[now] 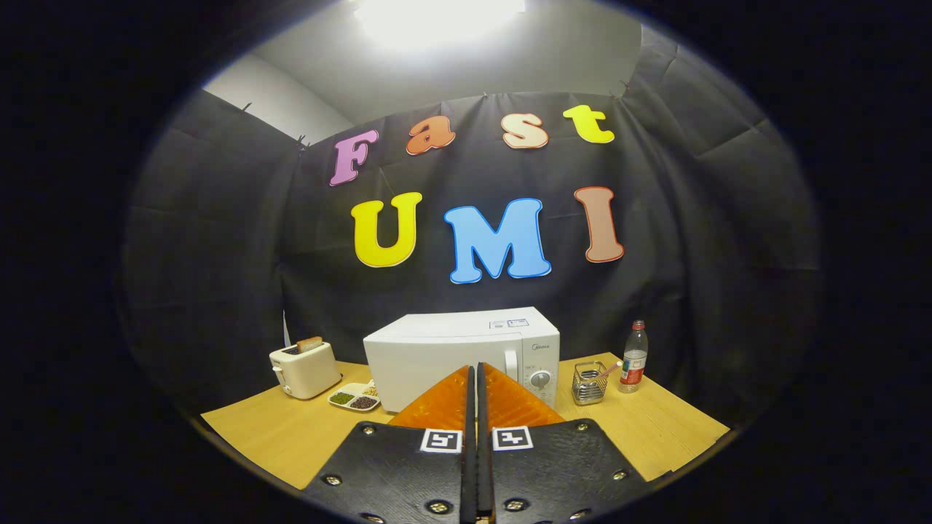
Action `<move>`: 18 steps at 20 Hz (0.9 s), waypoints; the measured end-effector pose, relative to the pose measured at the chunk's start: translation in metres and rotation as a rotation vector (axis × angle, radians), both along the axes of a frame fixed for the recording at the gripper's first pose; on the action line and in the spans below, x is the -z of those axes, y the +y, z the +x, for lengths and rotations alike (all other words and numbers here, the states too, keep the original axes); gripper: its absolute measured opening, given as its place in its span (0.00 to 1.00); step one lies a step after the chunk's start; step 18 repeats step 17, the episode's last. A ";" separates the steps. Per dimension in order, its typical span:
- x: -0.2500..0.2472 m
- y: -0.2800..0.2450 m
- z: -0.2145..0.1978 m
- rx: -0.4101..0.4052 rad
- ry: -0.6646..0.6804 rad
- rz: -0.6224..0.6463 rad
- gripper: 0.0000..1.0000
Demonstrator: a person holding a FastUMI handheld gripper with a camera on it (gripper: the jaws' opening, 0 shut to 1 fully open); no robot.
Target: Open the microwave, put the food inside, and close the microwave door.
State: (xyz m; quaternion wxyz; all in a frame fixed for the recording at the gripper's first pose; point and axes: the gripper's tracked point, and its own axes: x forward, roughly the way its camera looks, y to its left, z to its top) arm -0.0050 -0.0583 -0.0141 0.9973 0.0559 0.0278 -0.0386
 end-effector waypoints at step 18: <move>-0.028 0.020 -0.027 0.016 -0.036 -0.111 0.99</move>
